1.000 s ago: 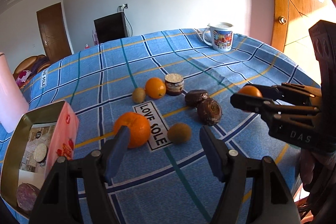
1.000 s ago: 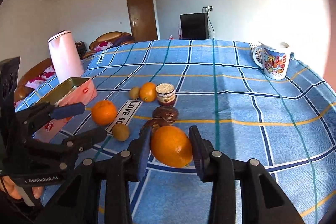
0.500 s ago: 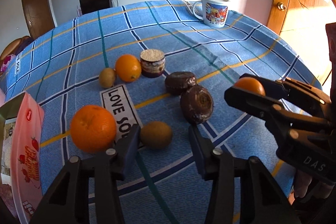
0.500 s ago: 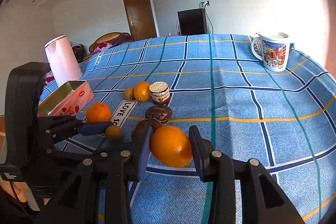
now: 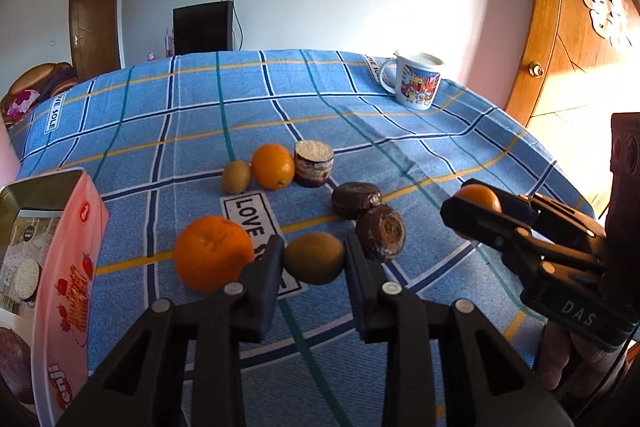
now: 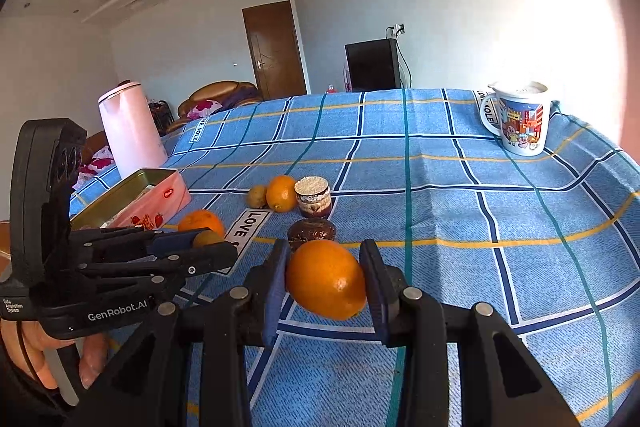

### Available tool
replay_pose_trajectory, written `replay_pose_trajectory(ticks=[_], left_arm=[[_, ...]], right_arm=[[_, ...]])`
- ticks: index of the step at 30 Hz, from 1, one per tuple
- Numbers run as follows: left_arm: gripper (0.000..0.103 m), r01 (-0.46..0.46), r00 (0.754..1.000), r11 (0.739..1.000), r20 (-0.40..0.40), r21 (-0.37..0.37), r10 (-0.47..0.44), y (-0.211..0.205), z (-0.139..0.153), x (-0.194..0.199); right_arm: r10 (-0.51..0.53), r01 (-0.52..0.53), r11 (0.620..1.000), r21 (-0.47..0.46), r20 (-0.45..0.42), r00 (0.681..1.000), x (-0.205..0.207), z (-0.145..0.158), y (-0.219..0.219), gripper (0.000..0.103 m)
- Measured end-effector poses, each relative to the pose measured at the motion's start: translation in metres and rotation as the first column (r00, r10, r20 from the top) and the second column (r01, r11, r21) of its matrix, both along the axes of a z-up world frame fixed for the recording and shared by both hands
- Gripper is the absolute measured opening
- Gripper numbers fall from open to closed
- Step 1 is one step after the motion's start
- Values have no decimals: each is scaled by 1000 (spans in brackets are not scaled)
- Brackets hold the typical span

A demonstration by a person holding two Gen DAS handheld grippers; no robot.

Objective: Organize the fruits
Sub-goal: 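Close the left gripper on the brown kiwi and lift it, then carry the kiwi into the tin with the left gripper while the right gripper drops the orange there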

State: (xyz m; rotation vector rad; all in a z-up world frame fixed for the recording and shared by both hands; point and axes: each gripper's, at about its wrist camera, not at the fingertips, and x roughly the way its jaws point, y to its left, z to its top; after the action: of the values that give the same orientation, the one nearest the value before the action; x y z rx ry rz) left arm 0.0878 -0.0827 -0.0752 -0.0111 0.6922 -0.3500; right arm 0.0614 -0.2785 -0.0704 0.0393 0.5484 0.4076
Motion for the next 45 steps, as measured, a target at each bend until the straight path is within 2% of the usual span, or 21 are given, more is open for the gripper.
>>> replay_pose_trajectory(ticks=[12,24,45], left_arm=[[32,-28,992,999,124,25,24,-1,10,-14],[32,-50,976,998,215,32,42,-1,16,-29],[32,-64,947,996,318,61,42,-7,22,-47]], right_arm=[[13,-14,1000,9,98,995,-15,5,-1,38],[18,-23,999,26,156,988,-23,7,-3,38],[20,-31,999,42,236,971,-35,10,-6,38]])
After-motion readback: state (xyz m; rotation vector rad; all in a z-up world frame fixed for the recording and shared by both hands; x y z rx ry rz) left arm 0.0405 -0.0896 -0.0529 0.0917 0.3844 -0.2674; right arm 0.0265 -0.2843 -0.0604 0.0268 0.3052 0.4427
